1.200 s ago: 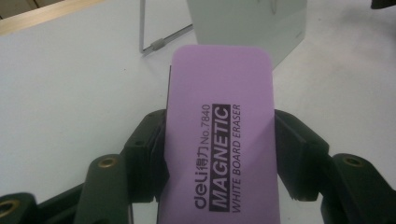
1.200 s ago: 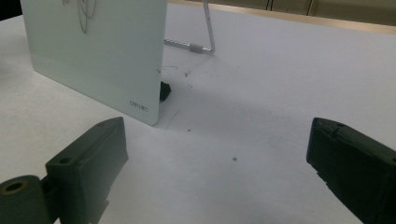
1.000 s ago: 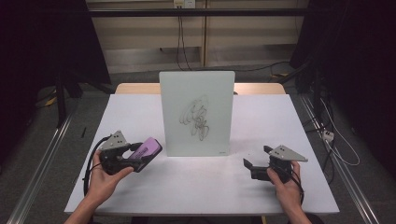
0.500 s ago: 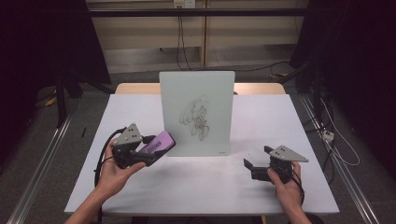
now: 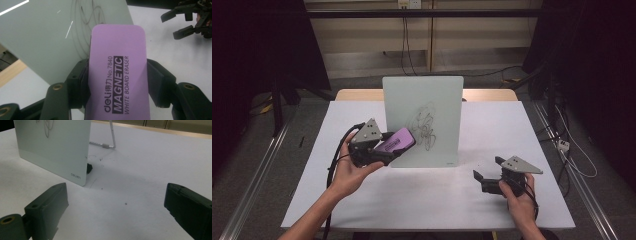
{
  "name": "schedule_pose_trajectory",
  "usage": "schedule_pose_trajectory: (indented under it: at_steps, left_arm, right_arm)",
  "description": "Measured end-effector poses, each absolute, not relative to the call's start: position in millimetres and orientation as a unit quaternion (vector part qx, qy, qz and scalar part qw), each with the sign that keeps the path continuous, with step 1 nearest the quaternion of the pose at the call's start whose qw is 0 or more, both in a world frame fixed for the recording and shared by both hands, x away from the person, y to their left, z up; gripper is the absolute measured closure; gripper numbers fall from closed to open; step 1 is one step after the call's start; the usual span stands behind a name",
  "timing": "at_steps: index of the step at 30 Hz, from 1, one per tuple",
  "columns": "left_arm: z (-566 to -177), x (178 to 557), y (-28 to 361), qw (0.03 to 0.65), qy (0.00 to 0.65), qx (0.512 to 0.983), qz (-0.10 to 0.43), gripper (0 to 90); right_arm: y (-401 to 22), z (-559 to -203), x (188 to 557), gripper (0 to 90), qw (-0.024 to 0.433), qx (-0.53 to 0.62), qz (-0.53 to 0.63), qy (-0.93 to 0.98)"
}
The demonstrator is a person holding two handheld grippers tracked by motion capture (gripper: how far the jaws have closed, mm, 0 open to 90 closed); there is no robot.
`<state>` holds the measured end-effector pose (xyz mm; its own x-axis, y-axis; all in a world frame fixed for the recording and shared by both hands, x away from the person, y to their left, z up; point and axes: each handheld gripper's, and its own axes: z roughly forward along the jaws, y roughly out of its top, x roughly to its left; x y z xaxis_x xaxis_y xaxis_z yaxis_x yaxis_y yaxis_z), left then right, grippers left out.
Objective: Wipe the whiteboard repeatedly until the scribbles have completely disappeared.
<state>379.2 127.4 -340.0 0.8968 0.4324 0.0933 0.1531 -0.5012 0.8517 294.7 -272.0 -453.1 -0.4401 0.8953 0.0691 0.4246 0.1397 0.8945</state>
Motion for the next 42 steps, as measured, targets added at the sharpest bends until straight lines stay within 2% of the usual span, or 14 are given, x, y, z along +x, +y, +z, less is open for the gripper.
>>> schedule_pose_trajectory:
  at_steps: [8,17,42]
  left_arm:
    - [-322.8,388.2,108.9,0.458,0.156,0.859,0.165,40.9]
    - [-323.9,401.5,96.6,0.468,0.147,0.855,0.167,40.9]
    - [-290.4,423.5,66.4,0.471,0.114,0.853,0.195,41.0]
  right_arm:
    - [-273.1,-452.8,294.0,5.5,0.256,0.464,0.464,0.71]
    - [-272.9,-453.0,293.9,5.6,0.255,0.465,0.464,0.71]
    - [-272.4,-453.1,294.5,5.6,0.252,0.463,0.464,0.712]
